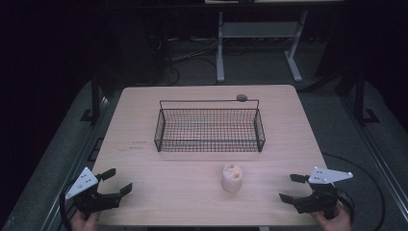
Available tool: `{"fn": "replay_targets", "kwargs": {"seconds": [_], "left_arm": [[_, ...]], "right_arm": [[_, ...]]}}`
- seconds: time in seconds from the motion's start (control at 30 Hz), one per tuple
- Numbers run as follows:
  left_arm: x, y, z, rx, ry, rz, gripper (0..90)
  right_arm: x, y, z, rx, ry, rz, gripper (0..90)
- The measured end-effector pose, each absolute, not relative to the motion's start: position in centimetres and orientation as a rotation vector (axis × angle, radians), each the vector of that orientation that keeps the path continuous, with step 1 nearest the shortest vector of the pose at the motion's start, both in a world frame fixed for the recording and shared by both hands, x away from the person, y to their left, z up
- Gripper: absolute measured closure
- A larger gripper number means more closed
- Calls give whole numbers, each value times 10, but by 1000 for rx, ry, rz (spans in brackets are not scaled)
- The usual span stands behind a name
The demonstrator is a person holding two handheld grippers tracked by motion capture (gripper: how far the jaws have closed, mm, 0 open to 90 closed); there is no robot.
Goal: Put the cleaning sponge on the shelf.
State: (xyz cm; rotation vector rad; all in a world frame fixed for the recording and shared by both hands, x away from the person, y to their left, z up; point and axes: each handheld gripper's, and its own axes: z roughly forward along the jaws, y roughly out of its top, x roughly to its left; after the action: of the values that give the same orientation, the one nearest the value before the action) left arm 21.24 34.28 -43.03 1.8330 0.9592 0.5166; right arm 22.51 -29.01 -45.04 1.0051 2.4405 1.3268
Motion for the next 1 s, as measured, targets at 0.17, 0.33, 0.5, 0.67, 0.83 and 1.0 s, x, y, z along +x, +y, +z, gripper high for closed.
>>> {"fn": "replay_targets", "kwargs": {"seconds": [0.17, 0.33, 0.5, 0.67, 0.83, 1.0], "left_arm": [[212, 341, -430, 1841, 957, 517, 138], [211, 342, -430, 1837, 952, 519, 138], [210, 342, -429, 1835, 944, 522, 138], [209, 343, -429, 1838, 948, 525, 138], [209, 344, -428, 1830, 949, 527, 138], [209, 344, -428, 1833, 948, 530, 138]], "right_arm": [[227, -285, -451, 991, 2461, 1316, 149], [226, -279, -449, 964, 2474, 1315, 149], [227, -270, -442, 915, 2503, 1285, 148], [232, -264, -432, 877, 2536, 1268, 148], [237, -255, -425, 829, 2584, 1225, 148], [243, -245, -415, 772, 2630, 1167, 148]]}}
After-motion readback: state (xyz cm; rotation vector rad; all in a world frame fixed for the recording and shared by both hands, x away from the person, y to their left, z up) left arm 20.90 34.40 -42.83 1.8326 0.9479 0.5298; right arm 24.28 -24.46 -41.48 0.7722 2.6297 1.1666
